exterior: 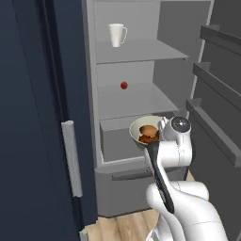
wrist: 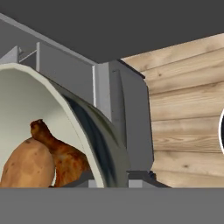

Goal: Pick the chicken drumstick and potato from their plates and place them in the bowl. Then put the bowl in the fridge.

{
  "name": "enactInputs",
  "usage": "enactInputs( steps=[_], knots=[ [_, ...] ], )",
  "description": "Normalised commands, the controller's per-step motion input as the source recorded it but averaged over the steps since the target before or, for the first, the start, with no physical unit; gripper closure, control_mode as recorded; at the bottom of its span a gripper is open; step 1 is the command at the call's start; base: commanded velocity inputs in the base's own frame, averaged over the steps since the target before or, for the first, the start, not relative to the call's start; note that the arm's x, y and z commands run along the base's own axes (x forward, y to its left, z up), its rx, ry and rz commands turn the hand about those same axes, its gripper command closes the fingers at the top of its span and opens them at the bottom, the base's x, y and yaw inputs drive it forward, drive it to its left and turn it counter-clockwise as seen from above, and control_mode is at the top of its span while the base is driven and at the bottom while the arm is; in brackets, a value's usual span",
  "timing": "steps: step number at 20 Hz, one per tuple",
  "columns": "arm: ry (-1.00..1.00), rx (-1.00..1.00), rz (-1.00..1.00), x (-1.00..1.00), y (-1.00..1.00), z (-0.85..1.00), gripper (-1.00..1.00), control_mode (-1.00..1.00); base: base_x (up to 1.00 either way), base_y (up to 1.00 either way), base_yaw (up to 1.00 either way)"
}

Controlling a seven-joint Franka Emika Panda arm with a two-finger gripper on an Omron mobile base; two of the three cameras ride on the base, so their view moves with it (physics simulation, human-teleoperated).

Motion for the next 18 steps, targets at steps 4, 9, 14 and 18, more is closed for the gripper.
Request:
enactInputs(
  steps=[4,9,14,18],
  knots=[
    [0.0,0.0,0.0,0.0,0.0,0.0,1.0,1.0,0.72,0.13,-0.03],
    [0.0,0.0,0.0,0.0,0.0,0.0,1.0,1.0,0.48,0.11,0.0],
    [0.0,0.0,0.0,0.0,0.0,0.0,1.0,1.0,0.01,0.0,0.0],
    [0.0,0.0,0.0,0.0,0.0,0.0,1.0,1.0,0.0,0.0,0.0]
  ],
)
